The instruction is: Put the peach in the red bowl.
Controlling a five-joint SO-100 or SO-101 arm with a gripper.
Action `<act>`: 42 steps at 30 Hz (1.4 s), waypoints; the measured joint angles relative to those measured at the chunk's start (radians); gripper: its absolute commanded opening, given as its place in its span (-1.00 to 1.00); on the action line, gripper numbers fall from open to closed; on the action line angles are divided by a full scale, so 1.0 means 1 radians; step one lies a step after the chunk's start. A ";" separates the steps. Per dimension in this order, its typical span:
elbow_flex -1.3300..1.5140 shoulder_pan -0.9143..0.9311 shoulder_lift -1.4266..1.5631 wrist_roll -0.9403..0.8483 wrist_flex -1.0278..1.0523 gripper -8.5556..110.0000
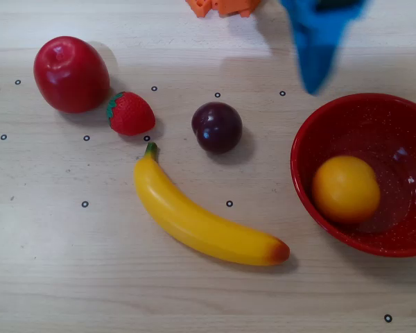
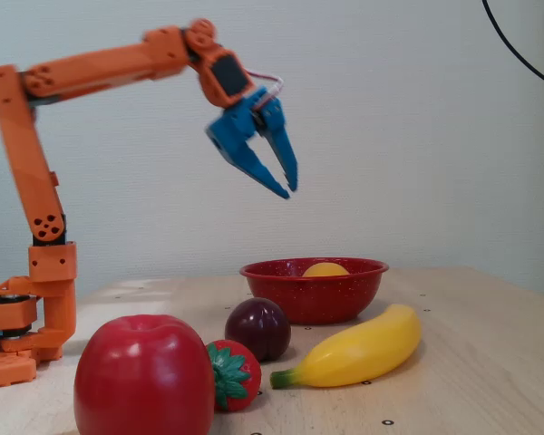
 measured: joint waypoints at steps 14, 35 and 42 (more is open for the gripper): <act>0.765 -0.279 0.805 -0.005 -0.123 -0.85; 1.569 -0.276 1.388 0.017 -0.584 -0.85; 1.631 -0.275 1.391 0.006 -0.638 -0.85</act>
